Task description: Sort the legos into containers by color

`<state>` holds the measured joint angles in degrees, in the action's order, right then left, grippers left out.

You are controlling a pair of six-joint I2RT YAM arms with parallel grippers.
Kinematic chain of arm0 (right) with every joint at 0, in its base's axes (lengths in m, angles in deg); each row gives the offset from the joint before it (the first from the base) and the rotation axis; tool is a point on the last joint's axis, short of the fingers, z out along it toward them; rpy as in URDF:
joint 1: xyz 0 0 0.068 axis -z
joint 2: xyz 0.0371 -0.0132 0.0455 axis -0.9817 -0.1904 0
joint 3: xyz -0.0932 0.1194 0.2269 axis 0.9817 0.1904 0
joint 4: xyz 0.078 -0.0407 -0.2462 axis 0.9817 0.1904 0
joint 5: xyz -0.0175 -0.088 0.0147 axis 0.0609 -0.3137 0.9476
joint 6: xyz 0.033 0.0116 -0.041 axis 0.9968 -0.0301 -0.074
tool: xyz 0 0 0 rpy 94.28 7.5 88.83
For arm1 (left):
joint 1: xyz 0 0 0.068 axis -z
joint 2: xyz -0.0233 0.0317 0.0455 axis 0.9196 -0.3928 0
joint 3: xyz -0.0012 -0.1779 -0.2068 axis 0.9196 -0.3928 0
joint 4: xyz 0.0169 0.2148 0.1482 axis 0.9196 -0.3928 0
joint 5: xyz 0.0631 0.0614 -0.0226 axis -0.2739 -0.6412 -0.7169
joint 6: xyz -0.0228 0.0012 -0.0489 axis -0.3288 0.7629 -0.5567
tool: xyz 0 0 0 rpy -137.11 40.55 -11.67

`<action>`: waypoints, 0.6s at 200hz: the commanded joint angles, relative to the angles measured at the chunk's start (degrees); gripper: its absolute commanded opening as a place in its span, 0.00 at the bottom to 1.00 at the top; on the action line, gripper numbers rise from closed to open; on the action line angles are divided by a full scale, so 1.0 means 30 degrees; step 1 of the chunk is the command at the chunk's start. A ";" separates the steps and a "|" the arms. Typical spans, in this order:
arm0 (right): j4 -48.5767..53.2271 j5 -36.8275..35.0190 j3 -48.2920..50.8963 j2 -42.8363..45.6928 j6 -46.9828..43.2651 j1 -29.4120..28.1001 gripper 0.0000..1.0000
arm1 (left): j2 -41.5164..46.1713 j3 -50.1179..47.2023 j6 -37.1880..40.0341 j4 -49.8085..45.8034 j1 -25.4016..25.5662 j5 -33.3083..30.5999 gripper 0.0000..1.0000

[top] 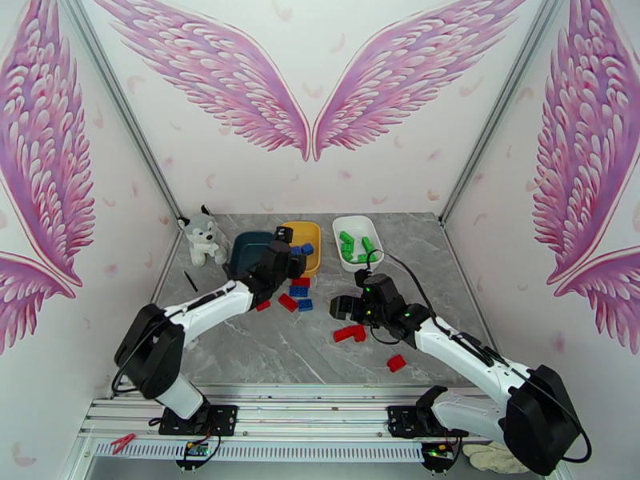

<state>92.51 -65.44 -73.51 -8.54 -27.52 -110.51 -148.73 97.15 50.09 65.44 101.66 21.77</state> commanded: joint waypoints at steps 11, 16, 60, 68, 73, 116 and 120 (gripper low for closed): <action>-0.0031 -0.0006 -0.0296 -0.0225 -0.0684 0.0124 0.95 | -0.1312 0.1764 0.0250 -0.1938 -0.0316 -0.0183 0.85; -0.0051 0.0023 -0.0300 -0.0224 -0.0676 0.0120 0.95 | -0.1148 0.1669 0.0204 -0.1947 -0.0198 -0.0303 0.86; 0.0082 -0.0128 -0.0413 -0.0121 -0.0760 0.0124 0.95 | 0.1452 -0.0706 -0.0105 -0.2342 0.1758 -0.2360 0.84; 0.0144 -0.0259 -0.0416 -0.0106 -0.0781 0.0123 0.95 | 0.2006 -0.1377 -0.0403 -0.2410 0.2163 -0.2634 0.84; 0.0177 -0.0360 -0.0429 -0.0077 -0.0798 0.0124 0.95 | 0.2352 -0.1829 -0.0641 -0.2511 0.2452 -0.2828 0.84; 0.0324 -0.0654 -0.0567 -0.0347 -0.0876 0.0124 0.91 | 0.5441 -0.6299 -0.3693 -0.2377 0.4235 -0.3101 0.83; 0.0297 -0.0654 -0.0594 -0.0404 -0.0877 0.0124 0.91 | 0.5622 -0.6739 -0.4022 -0.2174 0.4358 -0.2930 0.83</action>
<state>92.55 -66.00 -73.53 -8.82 -28.86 -110.51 -136.10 83.44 44.91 59.39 113.11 13.84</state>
